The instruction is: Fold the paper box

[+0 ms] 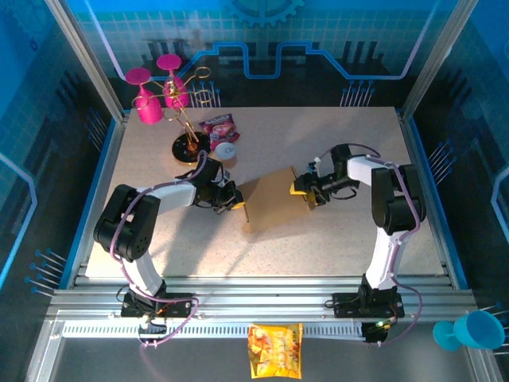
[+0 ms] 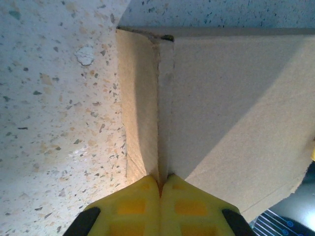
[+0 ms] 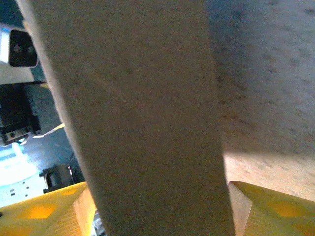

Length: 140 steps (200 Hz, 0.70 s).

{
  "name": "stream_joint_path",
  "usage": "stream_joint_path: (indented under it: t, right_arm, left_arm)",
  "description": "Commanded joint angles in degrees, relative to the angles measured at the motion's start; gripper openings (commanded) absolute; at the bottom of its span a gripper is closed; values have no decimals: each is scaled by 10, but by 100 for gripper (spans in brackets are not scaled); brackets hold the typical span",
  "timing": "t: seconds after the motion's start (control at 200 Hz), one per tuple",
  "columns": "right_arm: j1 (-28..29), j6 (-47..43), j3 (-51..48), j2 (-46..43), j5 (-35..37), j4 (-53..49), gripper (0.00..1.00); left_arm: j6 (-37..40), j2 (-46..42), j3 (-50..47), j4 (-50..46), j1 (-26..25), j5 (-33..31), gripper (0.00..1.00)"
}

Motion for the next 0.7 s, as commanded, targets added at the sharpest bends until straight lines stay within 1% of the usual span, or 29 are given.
stream_joint_path:
  t: [0.0, 0.08, 0.17, 0.22, 0.295, 0.375, 0.49, 0.595, 0.66, 0.695]
  right_arm:
    - [13, -18, 29, 26, -45, -5, 70]
    - [18, -17, 38, 32, -55, -8, 67]
    - [27, -12, 42, 31, -63, -9, 61]
    - [30, -4, 41, 28, -69, -5, 59]
    - [32, 21, 29, 21, -77, 14, 53]
    - [30, 70, 10, 10, -92, 45, 47]
    - [30, 114, 6, 6, -93, 31, 34]
    - [24, 152, 6, 10, -102, 5, 33]
    - [19, 194, 0, 8, -107, 2, 31]
    - [17, 221, -5, 5, -112, 7, 31]
  left_arm:
    - [24, 26, -13, -76, 9, -37, 4]
    - [24, 29, -10, -77, 11, -38, 4]
    - [22, 25, -7, -72, 12, -40, 4]
    - [18, 19, -6, -68, 12, -41, 7]
    - [7, -3, -4, -60, 12, -44, 18]
    - [-7, -39, -3, -47, 12, -50, 27]
    - [-38, -102, -14, -17, 19, -66, 46]
    - [-88, -155, -44, 39, 38, -67, 60]
    - [-127, -174, -62, 62, 52, -62, 65]
    - [-149, -178, -66, 61, 57, -61, 66]
